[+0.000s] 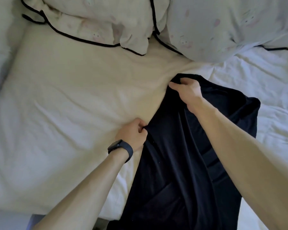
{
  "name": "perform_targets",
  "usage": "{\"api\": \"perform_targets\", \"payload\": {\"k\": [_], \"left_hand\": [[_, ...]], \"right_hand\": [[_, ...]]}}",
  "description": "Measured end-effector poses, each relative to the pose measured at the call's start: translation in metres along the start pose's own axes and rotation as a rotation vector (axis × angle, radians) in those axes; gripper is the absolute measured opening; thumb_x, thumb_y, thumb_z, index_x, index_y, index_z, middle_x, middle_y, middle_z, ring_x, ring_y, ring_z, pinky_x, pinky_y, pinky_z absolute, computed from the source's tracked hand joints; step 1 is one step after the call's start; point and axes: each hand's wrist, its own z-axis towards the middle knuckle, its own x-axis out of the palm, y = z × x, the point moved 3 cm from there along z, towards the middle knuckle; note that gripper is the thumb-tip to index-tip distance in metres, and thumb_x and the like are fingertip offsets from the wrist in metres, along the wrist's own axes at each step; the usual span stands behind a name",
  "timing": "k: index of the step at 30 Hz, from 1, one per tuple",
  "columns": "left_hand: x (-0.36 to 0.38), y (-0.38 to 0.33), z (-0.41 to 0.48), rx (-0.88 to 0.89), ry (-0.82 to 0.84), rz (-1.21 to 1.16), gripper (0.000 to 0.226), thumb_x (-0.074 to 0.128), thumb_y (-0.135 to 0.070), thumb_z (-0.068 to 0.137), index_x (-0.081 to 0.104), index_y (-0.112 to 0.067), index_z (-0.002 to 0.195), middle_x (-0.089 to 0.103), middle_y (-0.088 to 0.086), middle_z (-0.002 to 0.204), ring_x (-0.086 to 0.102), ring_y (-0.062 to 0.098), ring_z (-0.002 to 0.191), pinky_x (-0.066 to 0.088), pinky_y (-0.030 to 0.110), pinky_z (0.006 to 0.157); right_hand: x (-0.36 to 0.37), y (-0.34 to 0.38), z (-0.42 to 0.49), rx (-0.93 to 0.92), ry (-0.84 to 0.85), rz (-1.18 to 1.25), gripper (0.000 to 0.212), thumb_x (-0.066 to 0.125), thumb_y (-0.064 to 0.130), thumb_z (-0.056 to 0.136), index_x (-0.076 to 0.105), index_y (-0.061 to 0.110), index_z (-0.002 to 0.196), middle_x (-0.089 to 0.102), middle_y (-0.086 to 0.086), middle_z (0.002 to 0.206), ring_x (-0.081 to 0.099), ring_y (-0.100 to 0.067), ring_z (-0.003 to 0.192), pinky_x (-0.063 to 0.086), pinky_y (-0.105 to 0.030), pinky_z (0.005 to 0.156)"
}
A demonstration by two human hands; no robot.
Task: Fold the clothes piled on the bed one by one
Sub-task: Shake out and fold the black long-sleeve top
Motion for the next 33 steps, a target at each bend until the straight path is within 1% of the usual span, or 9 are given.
{"api": "perform_targets", "payload": {"k": [4,7,9,12,14,16,21,27,33], "left_hand": [[0.000,-0.011,-0.006,0.013,0.022,0.024,0.023,0.058,-0.025,0.085,0.055,-0.037,0.104,0.064,-0.019,0.092,0.065,0.012,0.088,0.056,0.035,0.077],[0.005,-0.033,-0.023,0.302,-0.224,0.250,0.052,0.059,-0.023,0.076,0.054,-0.021,0.128,0.060,0.000,0.124,0.056,0.026,0.113,0.049,0.043,0.093],[0.021,-0.051,-0.041,0.589,-0.318,0.412,0.068,0.056,-0.031,0.078,0.048,-0.017,0.144,0.045,0.010,0.147,0.042,0.033,0.134,0.037,0.049,0.110],[0.063,-0.057,-0.051,0.858,-0.074,0.771,0.070,0.038,-0.051,0.094,0.018,-0.034,0.159,0.010,0.002,0.168,0.006,0.028,0.154,0.004,0.052,0.122],[0.075,-0.045,-0.041,0.815,0.084,0.970,0.064,0.019,-0.059,0.099,-0.008,-0.047,0.155,-0.012,-0.006,0.168,-0.018,0.025,0.153,-0.015,0.051,0.120],[0.071,-0.032,-0.027,0.658,0.074,1.010,0.059,0.010,-0.060,0.099,-0.021,-0.052,0.149,-0.020,-0.009,0.166,-0.026,0.023,0.150,-0.019,0.051,0.118],[0.076,-0.021,-0.064,0.676,-0.132,0.865,0.061,0.025,-0.053,0.100,0.010,-0.040,0.158,0.004,0.001,0.168,0.001,0.027,0.155,0.003,0.058,0.121],[0.154,0.037,-0.181,0.930,0.054,0.991,0.069,0.036,-0.057,0.097,0.014,-0.039,0.159,0.002,0.000,0.169,0.007,0.028,0.155,0.008,0.059,0.119],[0.149,0.087,-0.238,0.633,-0.064,0.934,0.063,0.044,-0.045,0.094,0.030,-0.038,0.155,0.019,0.003,0.166,0.018,0.030,0.152,0.018,0.059,0.118]], "right_hand": [[-0.015,-0.029,-0.049,-0.139,-0.099,-0.017,0.057,0.075,0.042,0.086,0.060,0.024,0.139,0.068,0.009,0.128,0.063,-0.003,0.116,0.051,-0.029,0.104],[-0.030,-0.085,-0.110,-0.270,-0.315,-0.190,0.043,0.066,0.038,0.096,0.058,0.027,0.136,0.063,0.015,0.130,0.055,0.000,0.121,0.047,-0.031,0.107],[-0.035,-0.130,-0.155,-0.353,-0.437,-0.351,0.044,0.064,0.036,0.099,0.056,0.021,0.140,0.055,0.007,0.145,0.045,-0.010,0.136,0.041,-0.036,0.114],[-0.026,-0.198,-0.207,-0.366,-0.392,-0.657,0.058,0.050,0.046,0.103,0.039,0.025,0.156,0.025,-0.004,0.167,0.019,-0.022,0.156,0.022,-0.043,0.123],[-0.017,-0.241,-0.233,-0.382,-0.271,-0.860,0.065,0.039,0.053,0.103,0.022,0.033,0.162,0.007,-0.005,0.172,0.006,-0.026,0.158,0.015,-0.052,0.124],[-0.020,-0.283,-0.248,-0.331,-0.228,-0.987,0.066,0.031,0.059,0.103,0.017,0.034,0.163,0.000,-0.006,0.172,0.002,-0.028,0.159,0.015,-0.060,0.121],[-0.048,-0.348,-0.276,-0.132,-0.393,-0.920,0.070,0.021,0.065,0.102,0.014,0.033,0.164,-0.002,-0.011,0.172,0.000,-0.030,0.158,-0.003,-0.055,0.124],[-0.035,-0.397,-0.317,-0.179,-0.385,-0.923,0.064,0.031,0.054,0.102,0.022,0.032,0.162,0.006,-0.011,0.171,0.008,-0.031,0.158,0.012,-0.063,0.122],[-0.065,-0.439,-0.362,-0.110,-0.388,-0.742,0.066,0.038,0.058,0.098,0.027,0.037,0.159,0.013,-0.008,0.170,0.011,-0.028,0.157,0.011,-0.054,0.123]]}}
